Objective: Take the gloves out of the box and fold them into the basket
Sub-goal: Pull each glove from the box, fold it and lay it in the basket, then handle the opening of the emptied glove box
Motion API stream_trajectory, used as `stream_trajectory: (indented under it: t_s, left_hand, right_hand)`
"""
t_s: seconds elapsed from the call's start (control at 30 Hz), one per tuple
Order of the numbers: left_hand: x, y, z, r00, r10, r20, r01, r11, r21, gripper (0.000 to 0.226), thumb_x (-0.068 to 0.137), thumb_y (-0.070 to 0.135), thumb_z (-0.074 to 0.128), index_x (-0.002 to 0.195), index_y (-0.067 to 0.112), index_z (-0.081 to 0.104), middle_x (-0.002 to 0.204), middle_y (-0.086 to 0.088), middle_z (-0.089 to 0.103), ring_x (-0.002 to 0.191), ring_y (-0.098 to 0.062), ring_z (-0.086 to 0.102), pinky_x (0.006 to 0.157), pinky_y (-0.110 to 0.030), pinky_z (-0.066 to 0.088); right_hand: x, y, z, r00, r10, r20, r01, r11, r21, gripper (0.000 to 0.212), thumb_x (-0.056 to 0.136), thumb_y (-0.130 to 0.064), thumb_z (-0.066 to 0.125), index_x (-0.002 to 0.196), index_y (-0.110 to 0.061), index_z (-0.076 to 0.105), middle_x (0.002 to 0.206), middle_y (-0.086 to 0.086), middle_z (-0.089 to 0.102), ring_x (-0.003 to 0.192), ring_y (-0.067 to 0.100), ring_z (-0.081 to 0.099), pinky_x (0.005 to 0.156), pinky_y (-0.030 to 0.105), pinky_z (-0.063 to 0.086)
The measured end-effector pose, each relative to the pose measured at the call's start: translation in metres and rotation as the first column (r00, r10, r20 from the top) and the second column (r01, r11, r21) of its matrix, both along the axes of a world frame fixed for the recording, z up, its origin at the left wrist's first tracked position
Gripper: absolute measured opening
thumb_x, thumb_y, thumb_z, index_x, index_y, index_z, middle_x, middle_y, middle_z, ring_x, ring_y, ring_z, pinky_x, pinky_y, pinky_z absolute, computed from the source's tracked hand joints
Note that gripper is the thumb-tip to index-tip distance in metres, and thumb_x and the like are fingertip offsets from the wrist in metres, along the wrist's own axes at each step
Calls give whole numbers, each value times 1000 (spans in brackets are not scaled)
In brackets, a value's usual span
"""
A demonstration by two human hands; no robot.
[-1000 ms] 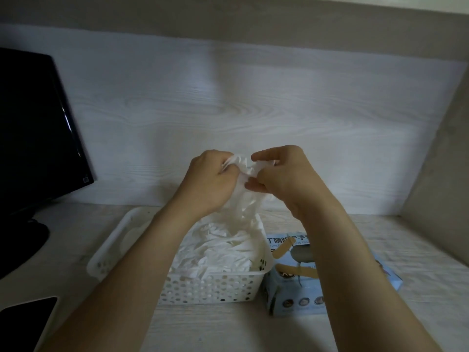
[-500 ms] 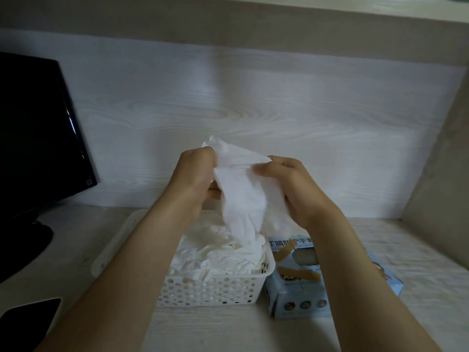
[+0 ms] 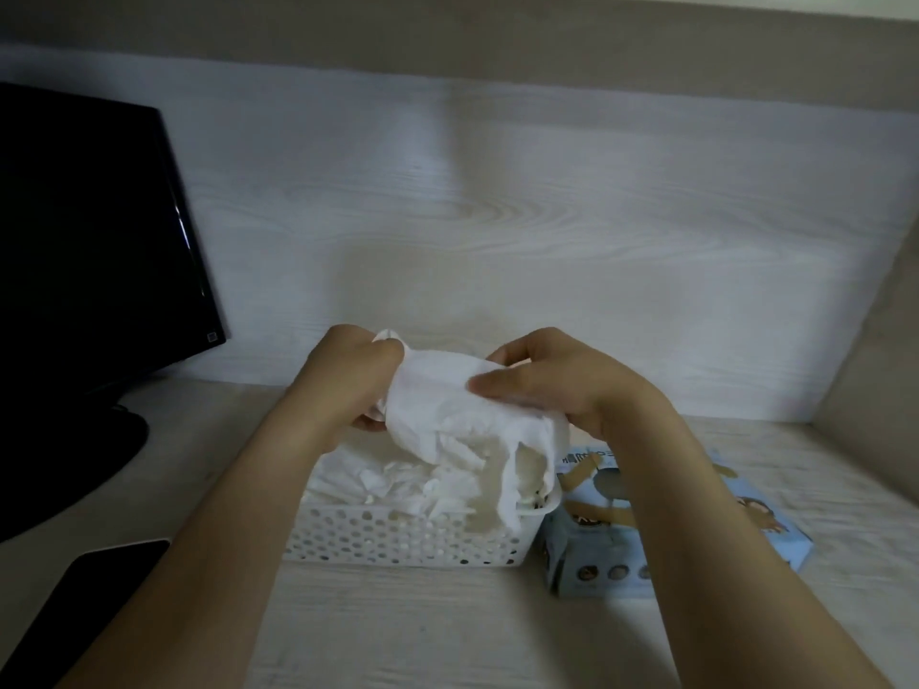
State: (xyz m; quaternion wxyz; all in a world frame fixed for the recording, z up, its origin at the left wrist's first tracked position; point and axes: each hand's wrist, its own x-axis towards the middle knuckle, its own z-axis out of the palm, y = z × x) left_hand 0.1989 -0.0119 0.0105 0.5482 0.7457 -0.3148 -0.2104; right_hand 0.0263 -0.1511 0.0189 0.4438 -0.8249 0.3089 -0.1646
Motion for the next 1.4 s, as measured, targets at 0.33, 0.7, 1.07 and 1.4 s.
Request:
stream_trajectory:
  t_s: [0.33, 0.7, 1.07, 1.4]
  left_hand:
    - [30, 15, -26, 940, 124, 316, -187, 966, 179, 29, 94, 22, 50, 69, 7, 52, 69, -11, 58, 58, -28, 57, 50, -27, 43]
    - [24, 15, -34, 540, -81, 838, -422, 835, 353, 24, 95, 24, 63, 119, 22, 57, 128, -11, 52, 121, -37, 46, 96, -46, 43]
    - [-98, -12, -60, 196, -242, 950, 317, 933, 172, 44, 102, 61, 37, 104, 30, 69, 102, 12, 63, 105, -14, 53, 98, -39, 40]
    - [-126, -14, -84, -96, -411, 907, 164, 892, 421, 77, 90, 75, 37, 139, 22, 63, 114, 3, 67, 118, -27, 53, 119, -60, 21]
  right_hand:
    - [25, 4, -22, 981, -192, 25, 190, 926, -326, 16, 76, -35, 89, 86, -26, 81, 79, -6, 76, 74, 8, 72, 62, 27, 60]
    - [26, -3, -26, 970, -232, 68, 230, 802, -551, 18, 93, -17, 65, 104, -19, 80, 97, -2, 74, 81, 17, 70, 71, 26, 57]
    - [-99, -26, -53, 894, -447, 15, 385, 753, -534, 28, 84, 2, 57, 78, -16, 77, 67, -4, 67, 61, 8, 59, 49, 16, 42]
    - [-156, -10, -77, 948, -289, -135, 207, 879, -429, 14, 81, -19, 67, 80, -26, 79, 66, 0, 71, 55, 18, 63, 50, 33, 52]
